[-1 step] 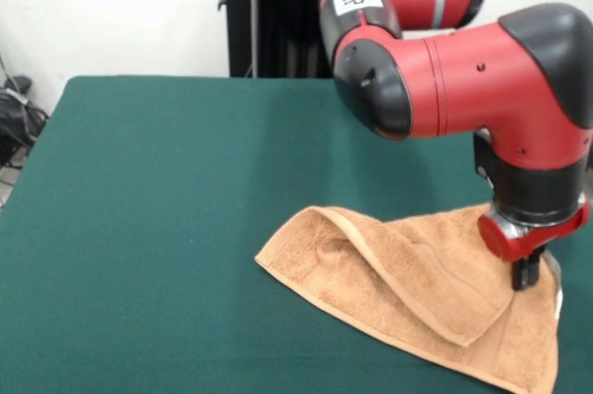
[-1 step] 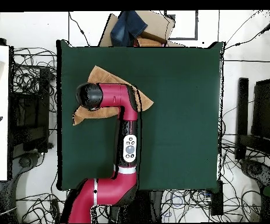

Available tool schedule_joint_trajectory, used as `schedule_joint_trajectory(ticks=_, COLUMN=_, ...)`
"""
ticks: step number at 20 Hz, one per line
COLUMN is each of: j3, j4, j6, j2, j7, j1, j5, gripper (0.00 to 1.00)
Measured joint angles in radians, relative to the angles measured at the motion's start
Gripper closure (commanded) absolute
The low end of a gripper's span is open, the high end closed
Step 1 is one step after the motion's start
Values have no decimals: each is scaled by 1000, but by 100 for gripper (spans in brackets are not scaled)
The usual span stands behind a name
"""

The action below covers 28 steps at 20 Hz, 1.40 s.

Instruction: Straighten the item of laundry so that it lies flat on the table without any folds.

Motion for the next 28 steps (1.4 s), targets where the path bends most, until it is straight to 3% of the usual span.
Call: schedule_joint_trajectory(ticks=28, j3=-83, j4=46, j6=45, j2=-34, j7=0, j1=-32, j5=-10, gripper=100)
